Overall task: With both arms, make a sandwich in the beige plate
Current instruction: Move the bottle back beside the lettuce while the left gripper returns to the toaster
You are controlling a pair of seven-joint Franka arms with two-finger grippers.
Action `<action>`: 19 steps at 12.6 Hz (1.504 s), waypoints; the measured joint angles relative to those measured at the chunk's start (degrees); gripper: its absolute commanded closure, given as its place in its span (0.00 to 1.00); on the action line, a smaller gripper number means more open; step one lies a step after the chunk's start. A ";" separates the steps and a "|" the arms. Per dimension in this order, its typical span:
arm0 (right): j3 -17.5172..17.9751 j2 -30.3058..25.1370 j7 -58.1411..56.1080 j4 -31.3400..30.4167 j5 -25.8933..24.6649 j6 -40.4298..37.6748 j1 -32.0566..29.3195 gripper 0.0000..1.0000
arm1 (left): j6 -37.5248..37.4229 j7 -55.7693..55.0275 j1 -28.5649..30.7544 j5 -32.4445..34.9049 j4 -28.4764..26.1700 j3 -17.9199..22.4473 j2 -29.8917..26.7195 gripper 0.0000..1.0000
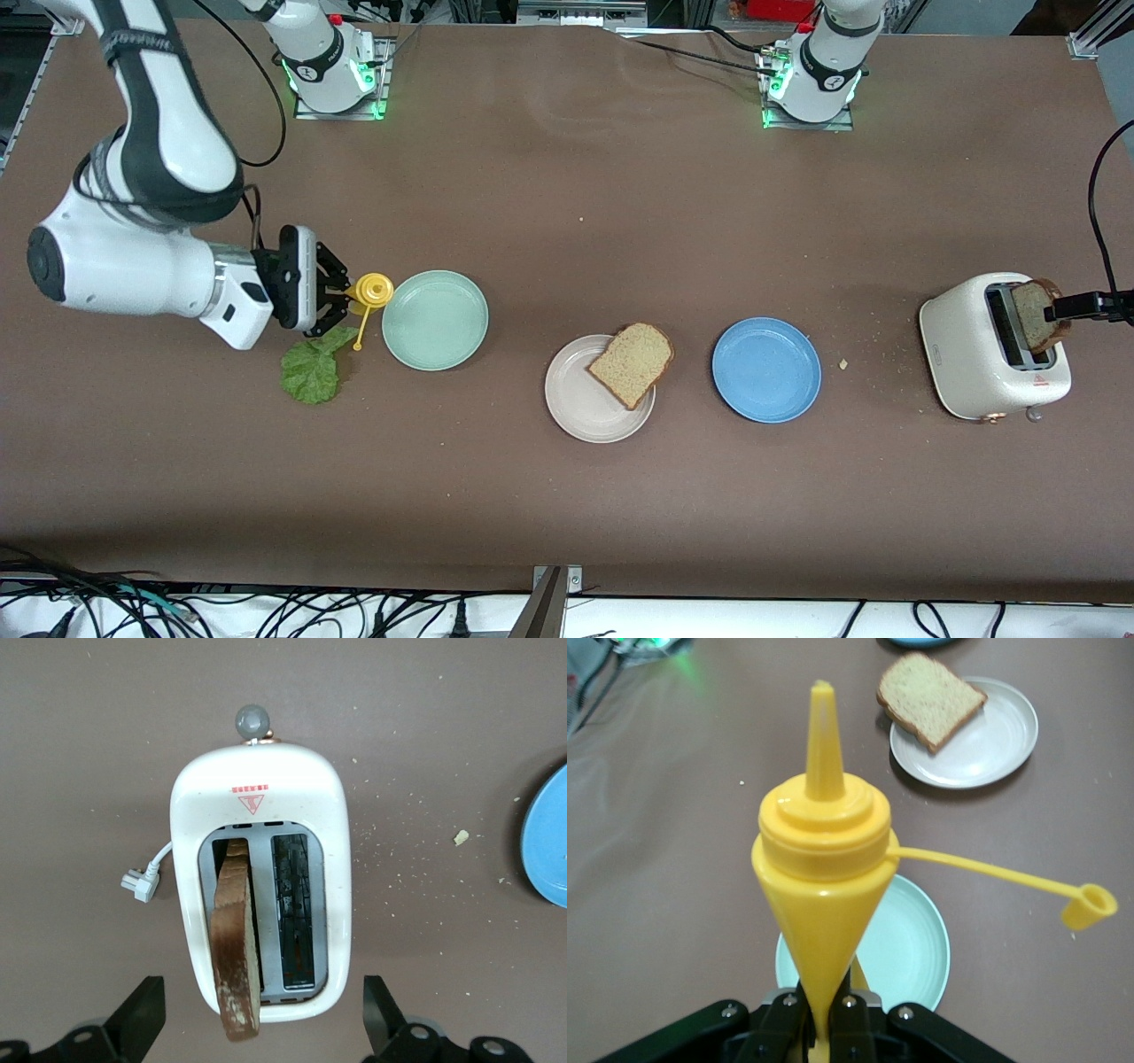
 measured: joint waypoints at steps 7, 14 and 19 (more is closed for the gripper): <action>-2.95 10.24 -24.85 -0.06 5.46 -0.89 -5.75 1.00 | 1.41 -0.51 1.46 0.32 -2.55 0.01 2.40 0.04; -3.03 18.23 -33.81 0.08 10.66 1.71 -7.19 1.00 | 4.58 -3.74 1.46 4.87 -5.84 -0.04 2.45 0.94; -3.03 20.70 -35.31 0.09 12.11 3.57 -7.19 1.00 | 4.44 -3.81 1.47 4.89 -5.85 -0.05 2.45 1.00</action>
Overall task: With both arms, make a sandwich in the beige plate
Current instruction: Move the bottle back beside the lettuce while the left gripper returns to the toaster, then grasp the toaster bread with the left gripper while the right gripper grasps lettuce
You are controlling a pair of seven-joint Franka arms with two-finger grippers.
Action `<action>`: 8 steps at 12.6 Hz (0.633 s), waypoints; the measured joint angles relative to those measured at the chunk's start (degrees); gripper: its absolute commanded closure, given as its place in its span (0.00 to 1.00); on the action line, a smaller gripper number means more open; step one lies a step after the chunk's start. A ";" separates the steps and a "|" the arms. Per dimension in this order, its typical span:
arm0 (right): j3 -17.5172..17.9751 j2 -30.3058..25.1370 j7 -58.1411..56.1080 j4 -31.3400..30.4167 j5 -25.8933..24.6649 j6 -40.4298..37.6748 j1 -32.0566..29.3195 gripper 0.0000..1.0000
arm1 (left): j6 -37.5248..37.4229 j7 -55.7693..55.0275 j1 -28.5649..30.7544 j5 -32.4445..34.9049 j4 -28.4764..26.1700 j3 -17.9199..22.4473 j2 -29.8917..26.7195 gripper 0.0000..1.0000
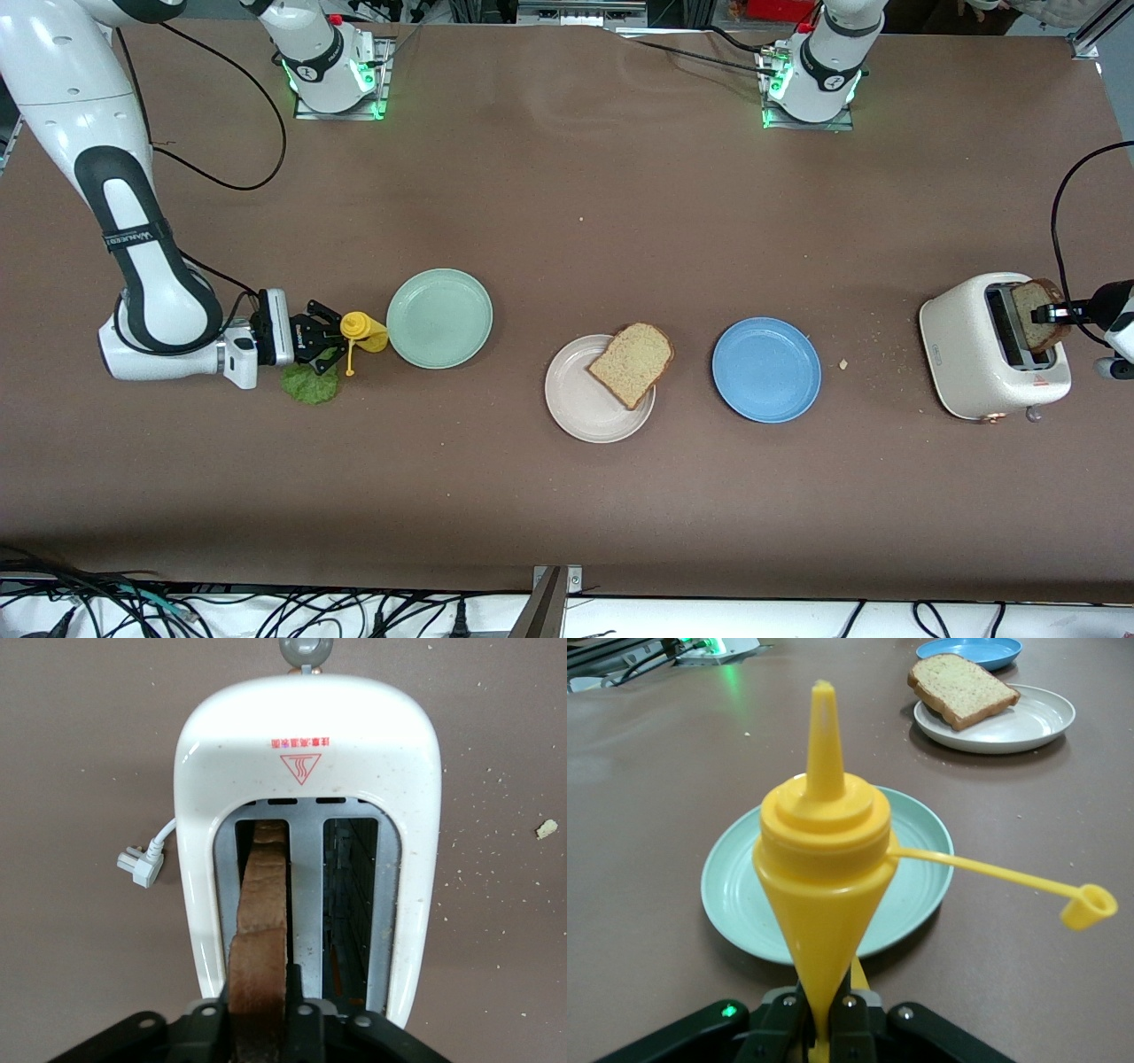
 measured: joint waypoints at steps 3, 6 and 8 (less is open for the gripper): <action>0.00 0.41 -0.76 0.02 0.64 0.60 -0.02 1.00 | -0.01 0.00 0.00 0.00 0.00 -0.10 -0.01 1.00; 0.00 0.56 -0.78 0.02 1.36 0.62 -0.02 0.32 | 0.00 0.00 -0.01 0.00 0.25 -0.70 -1.05 1.00; -0.05 1.01 -0.96 0.02 3.18 0.81 -0.03 0.00 | -0.19 0.00 -0.04 0.00 0.47 -1.51 -3.28 1.00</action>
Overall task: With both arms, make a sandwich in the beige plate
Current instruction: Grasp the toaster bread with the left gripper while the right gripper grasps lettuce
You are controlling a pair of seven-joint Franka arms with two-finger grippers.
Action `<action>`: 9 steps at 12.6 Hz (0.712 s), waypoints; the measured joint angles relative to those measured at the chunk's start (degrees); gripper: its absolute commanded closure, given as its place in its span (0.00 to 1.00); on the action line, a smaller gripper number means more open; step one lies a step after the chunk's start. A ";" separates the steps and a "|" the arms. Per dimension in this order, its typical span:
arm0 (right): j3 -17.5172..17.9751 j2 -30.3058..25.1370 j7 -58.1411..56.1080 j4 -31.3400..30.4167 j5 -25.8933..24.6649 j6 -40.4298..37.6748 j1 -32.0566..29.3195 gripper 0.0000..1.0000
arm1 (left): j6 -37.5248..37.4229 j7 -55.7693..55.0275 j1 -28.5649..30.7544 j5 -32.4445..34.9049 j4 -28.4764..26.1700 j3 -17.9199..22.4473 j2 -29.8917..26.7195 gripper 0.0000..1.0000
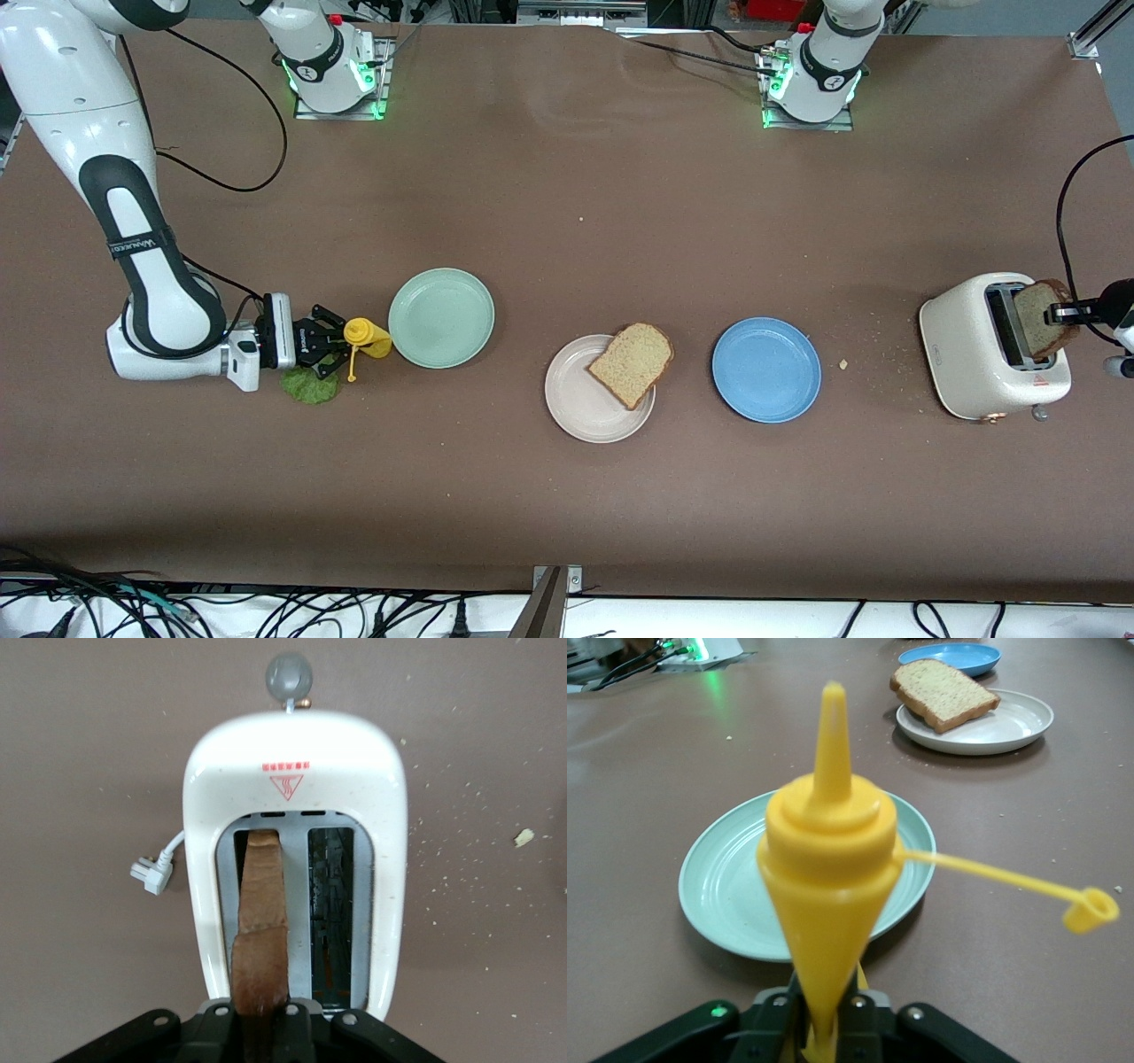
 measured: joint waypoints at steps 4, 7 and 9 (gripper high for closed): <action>-0.19 0.08 -0.03 0.95 0.16 0.08 -0.09 0.00 | -3.19 0.00 -0.03 0.00 0.15 -2.14 -6.28 1.00; -0.62 -0.26 0.14 4.02 -4.34 0.30 -0.13 0.00 | -7.33 -0.08 -0.07 -1.49 0.81 -4.00 -10.50 1.00; -1.74 -0.40 0.47 4.86 -8.97 2.28 -0.21 0.00 | -9.16 -0.71 -0.13 -5.01 2.05 -5.32 -11.93 1.00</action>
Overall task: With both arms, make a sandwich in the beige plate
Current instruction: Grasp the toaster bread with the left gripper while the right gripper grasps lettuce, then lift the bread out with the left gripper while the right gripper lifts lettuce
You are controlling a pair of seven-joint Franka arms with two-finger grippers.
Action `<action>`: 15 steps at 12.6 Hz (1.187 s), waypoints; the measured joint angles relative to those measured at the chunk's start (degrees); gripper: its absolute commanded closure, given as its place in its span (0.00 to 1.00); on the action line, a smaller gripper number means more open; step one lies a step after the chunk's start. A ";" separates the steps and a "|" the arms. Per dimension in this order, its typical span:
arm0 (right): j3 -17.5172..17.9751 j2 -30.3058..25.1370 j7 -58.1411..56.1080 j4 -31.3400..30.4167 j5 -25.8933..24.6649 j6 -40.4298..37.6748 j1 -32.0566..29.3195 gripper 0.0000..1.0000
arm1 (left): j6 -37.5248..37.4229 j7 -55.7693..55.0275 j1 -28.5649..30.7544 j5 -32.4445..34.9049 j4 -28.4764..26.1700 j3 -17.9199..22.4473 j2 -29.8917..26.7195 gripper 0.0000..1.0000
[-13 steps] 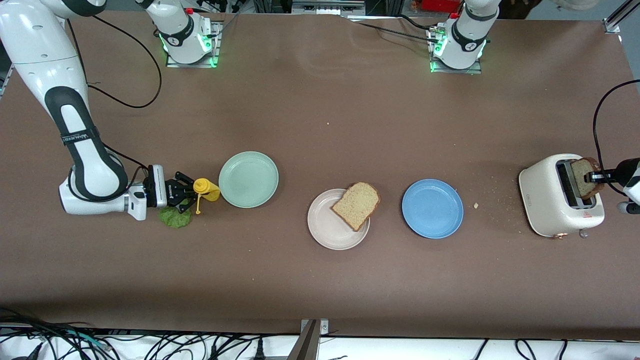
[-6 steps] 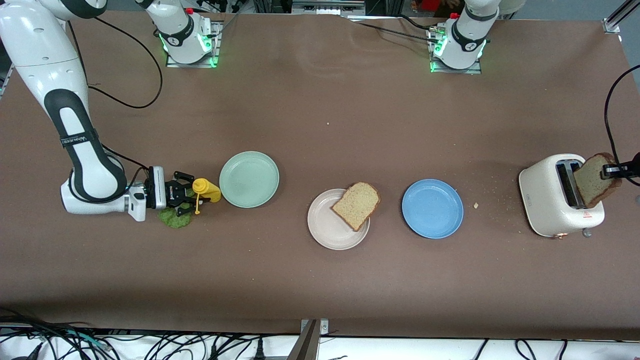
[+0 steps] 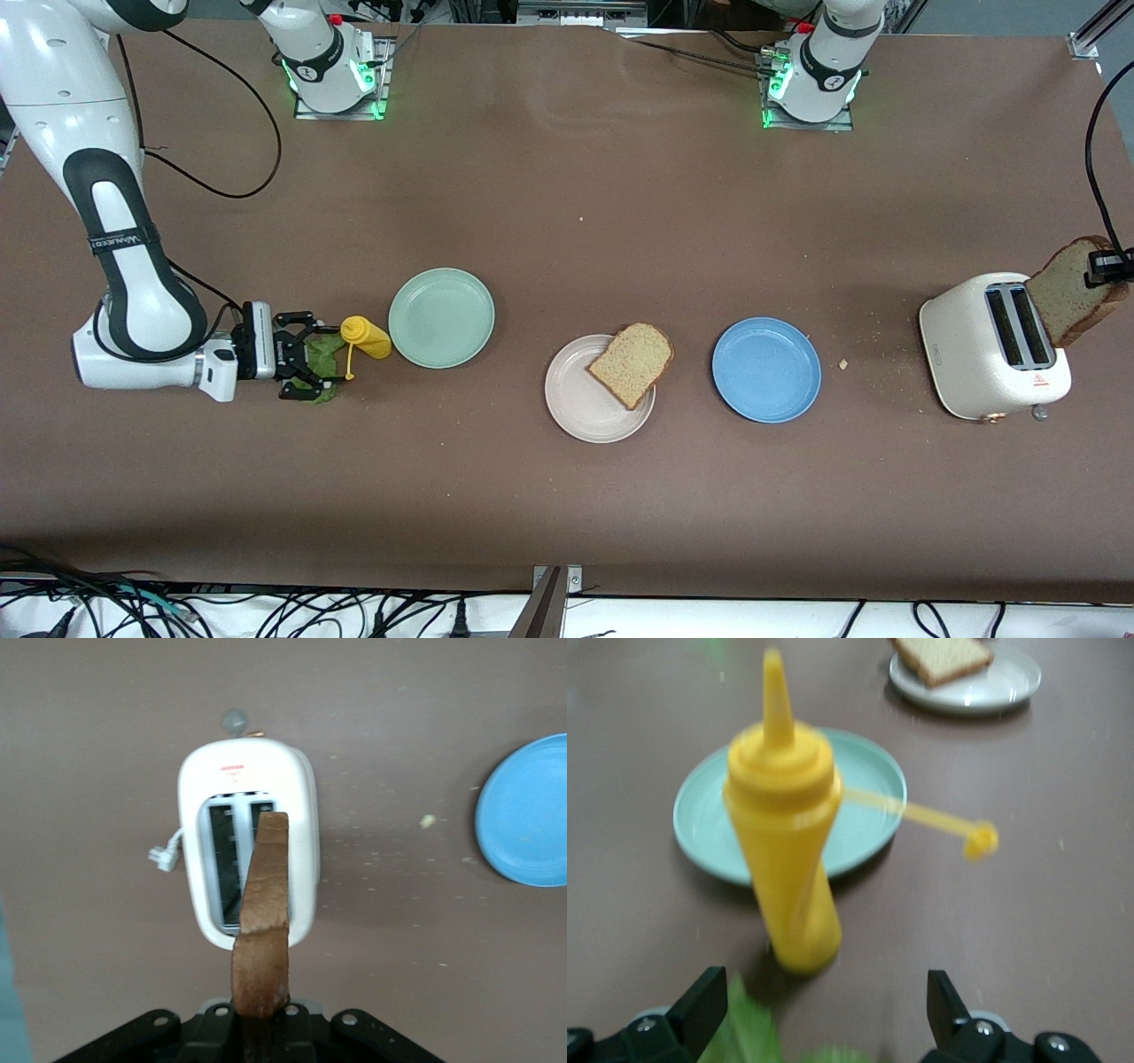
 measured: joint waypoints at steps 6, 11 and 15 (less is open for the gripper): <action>-0.58 0.33 0.11 -2.03 -4.64 12.93 0.02 0.00 | -0.61 -17.49 -1.00 -4.14 0.47 -10.10 0.37 1.00; -0.20 0.51 0.35 -6.31 -4.56 19.01 0.05 0.75 | 0.01 -24.00 -4.98 -5.34 0.33 -10.53 4.17 1.00; -0.20 0.24 0.35 -6.60 -4.56 19.03 0.01 1.00 | 2.46 -24.00 -4.60 -5.34 0.47 -10.29 6.78 1.00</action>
